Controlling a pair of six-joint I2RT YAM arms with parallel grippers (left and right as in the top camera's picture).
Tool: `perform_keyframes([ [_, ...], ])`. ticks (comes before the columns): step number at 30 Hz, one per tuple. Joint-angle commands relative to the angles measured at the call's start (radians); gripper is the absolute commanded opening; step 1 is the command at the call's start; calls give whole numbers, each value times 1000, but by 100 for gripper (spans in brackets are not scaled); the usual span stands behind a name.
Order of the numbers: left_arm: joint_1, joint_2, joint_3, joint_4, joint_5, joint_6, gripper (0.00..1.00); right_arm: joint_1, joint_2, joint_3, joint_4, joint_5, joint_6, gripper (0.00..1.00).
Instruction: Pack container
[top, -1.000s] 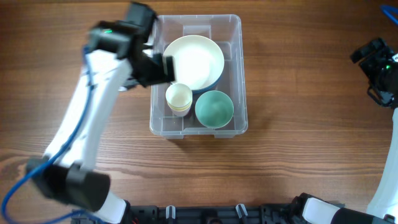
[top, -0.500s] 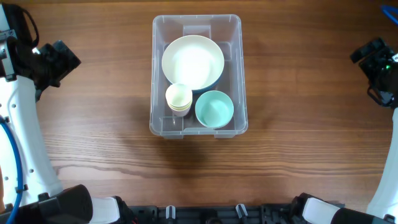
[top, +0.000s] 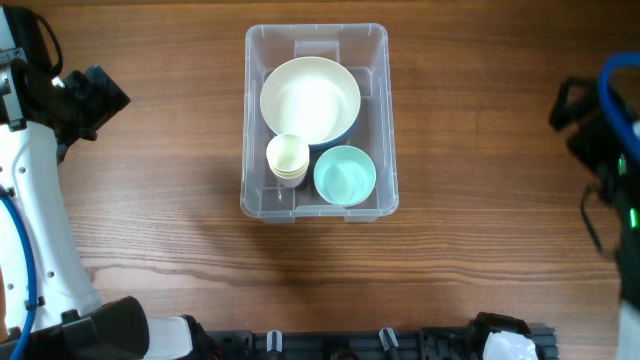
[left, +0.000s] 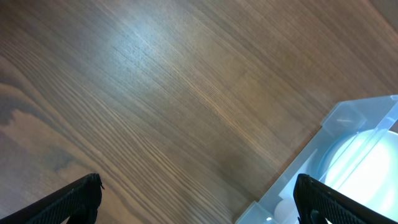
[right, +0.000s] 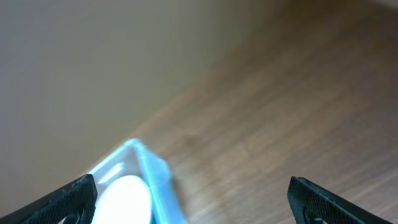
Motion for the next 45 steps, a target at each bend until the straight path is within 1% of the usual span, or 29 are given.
perform_keyframes([
  [1, 3, 2, 2, 0, 9, -6, 100, 34, -185, -61, -44, 111, 3, 100],
  [3, 3, 2, 3, 0, 9, -6, 100, 34, -311, -146, -100, 224, -21, 100],
  [4, 3, 2, 3, 0, 9, -6, 100, 34, -348, -183, -95, 229, -35, 100],
  [6, 3, 2, 2, 0, 9, -6, 100, 34, -460, -349, 32, 101, -297, 100],
  [7, 3, 2, 3, 0, 9, -6, 100, 34, -518, -455, 136, -25, -453, 100],
  [8, 3, 2, 3, 0, 9, -6, 100, 34, -569, -549, 206, -120, -552, 100],
  [9, 3, 2, 2, 0, 9, -6, 100, 34, -599, -600, 235, -158, -574, 100],
  [11, 3, 2, 3, 0, 9, -6, 100, 34, -691, -761, 283, -173, -503, 100],
  [14, 3, 2, 2, 0, 9, -6, 100, 34, -784, -924, 286, -174, -436, 100],
  [16, 3, 2, 3, 0, 9, -6, 100, 35, -835, -1000, 290, -185, -411, 100],
  [19, 3, 2, 3, 0, 9, -6, 100, 35, -889, -1074, 308, -204, -411, 100],
  [26, 3, 2, 2, 0, 9, -6, 100, 35, -949, -1178, 312, -208, -407, 100],
  [29, 3, 2, 3, 0, 9, -6, 100, 35, -974, -1223, 312, -241, -406, 100],
  [31, 3, 2, 2, 0, 9, -6, 100, 35, -979, -1253, 311, -255, -377, 100],
  [33, 3, 2, 3, 0, 9, -6, 100, 35, -979, -1256, 307, -255, -349, 100],
  [38, 3, 2, 2, 0, 9, -6, 100, 35, -979, -1257, 259, -255, -349, 100],
  [45, 3, 2, 2, 0, 9, -6, 100, 35, -979, -1257, 256, -255, -349, 100],
])
